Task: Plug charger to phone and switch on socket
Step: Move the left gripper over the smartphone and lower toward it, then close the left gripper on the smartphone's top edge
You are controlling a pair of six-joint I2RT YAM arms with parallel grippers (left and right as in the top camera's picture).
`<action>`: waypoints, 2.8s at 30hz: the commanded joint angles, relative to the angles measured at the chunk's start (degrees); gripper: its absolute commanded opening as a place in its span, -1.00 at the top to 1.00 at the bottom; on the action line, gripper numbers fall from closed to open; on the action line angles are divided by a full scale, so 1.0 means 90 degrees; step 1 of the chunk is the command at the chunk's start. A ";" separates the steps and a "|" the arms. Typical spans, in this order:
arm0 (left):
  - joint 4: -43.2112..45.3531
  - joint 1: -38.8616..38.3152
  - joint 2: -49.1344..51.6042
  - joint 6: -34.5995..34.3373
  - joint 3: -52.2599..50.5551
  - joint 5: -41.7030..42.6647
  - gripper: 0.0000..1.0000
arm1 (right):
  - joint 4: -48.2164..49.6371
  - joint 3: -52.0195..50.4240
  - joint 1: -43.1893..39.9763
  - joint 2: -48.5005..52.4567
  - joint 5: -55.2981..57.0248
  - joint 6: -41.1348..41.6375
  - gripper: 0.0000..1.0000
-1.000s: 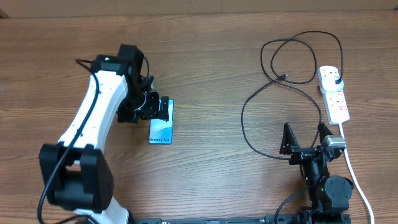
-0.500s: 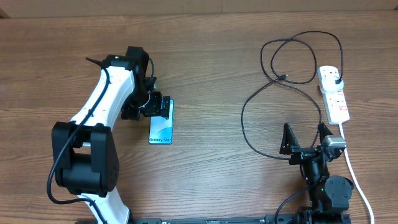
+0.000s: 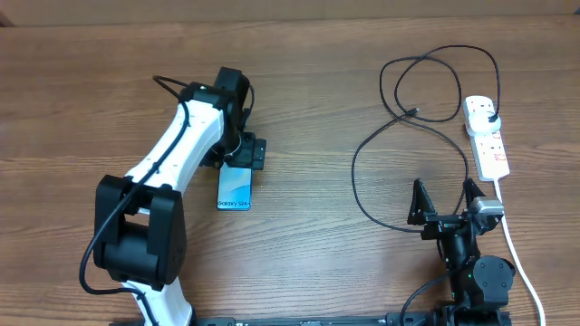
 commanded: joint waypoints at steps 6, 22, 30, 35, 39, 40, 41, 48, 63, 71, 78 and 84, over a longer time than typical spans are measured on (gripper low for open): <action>0.0299 0.0000 0.0095 -0.0425 -0.0206 -0.0180 -0.99 | 0.0024 -0.0063 0.0034 -0.0056 0.0039 0.0019 -1.00; 0.1022 0.0090 0.0095 -0.0588 -0.0797 -0.0202 -0.99 | 0.0024 -0.0063 0.0034 -0.0056 0.0039 0.0019 -1.00; 0.1163 0.0090 0.0095 -0.0585 -0.0797 -0.0228 -0.99 | 0.0024 -0.0063 0.0034 -0.0056 0.0039 0.0019 -1.00; 0.1178 0.0090 0.0095 -0.0602 -0.0801 -0.0321 -0.98 | 0.0024 -0.0063 0.0034 -0.0056 0.0039 0.0019 -1.00; 0.1154 0.0090 0.0095 -0.0816 -0.0801 -0.0323 -0.99 | 0.0024 -0.0063 0.0034 -0.0056 0.0039 0.0022 -1.00; 0.1154 0.0090 0.0095 -0.0860 -0.0801 -0.0321 -0.99 | 0.0024 -0.0063 0.0034 -0.0056 0.0039 0.0019 -1.00; 0.1156 0.0090 0.0095 -0.0874 -0.0801 -0.0321 -0.99 | 0.0024 -0.0063 0.0034 -0.0056 0.0039 0.0019 -1.00; 0.1175 0.0090 0.0095 -0.0872 -0.0818 -0.0255 -0.98 | 0.0024 -0.0063 0.0034 -0.0056 0.0039 0.0019 -1.00; 0.1061 0.0090 0.0095 -0.0675 -0.0855 -0.0107 -0.99 | 0.0024 -0.0063 0.0034 -0.0056 0.0039 0.0019 -1.00; 0.1428 0.0092 0.0095 -0.0505 -0.1008 -0.0170 -0.99 | 0.0024 -0.0063 0.0034 -0.0056 0.0039 0.0019 -1.00; 0.1486 0.0095 0.0095 -0.0194 -0.1095 -0.0177 -0.99 | 0.0024 -0.0063 0.0034 -0.0056 0.0039 0.0019 -1.00; 0.1829 0.0095 0.0095 -0.0202 -0.1513 -0.0170 -0.99 | 0.0024 -0.0063 0.0034 -0.0056 0.0039 0.0019 -1.00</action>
